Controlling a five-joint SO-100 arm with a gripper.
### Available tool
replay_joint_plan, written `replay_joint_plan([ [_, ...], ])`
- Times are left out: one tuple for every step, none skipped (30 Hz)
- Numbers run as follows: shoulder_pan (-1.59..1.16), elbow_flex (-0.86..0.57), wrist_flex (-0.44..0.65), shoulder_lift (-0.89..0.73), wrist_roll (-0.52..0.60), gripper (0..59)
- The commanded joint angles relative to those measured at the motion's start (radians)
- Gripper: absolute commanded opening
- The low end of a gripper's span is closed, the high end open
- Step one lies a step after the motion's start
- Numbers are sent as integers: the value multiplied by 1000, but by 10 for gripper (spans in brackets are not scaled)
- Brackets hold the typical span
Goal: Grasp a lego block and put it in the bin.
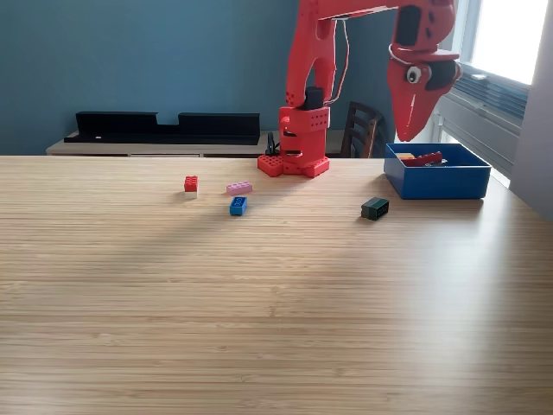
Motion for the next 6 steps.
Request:
replay_joint_plan([
  [147, -57, 40, 92, -37, 1],
  [160, -57, 40, 92, -40, 1],
  [167, -55, 40, 92, -43, 1],
  [173, -55, 40, 92, -44, 1],
  [176, -55, 40, 92, -46, 1],
  [178, -55, 40, 92, -46, 1],
])
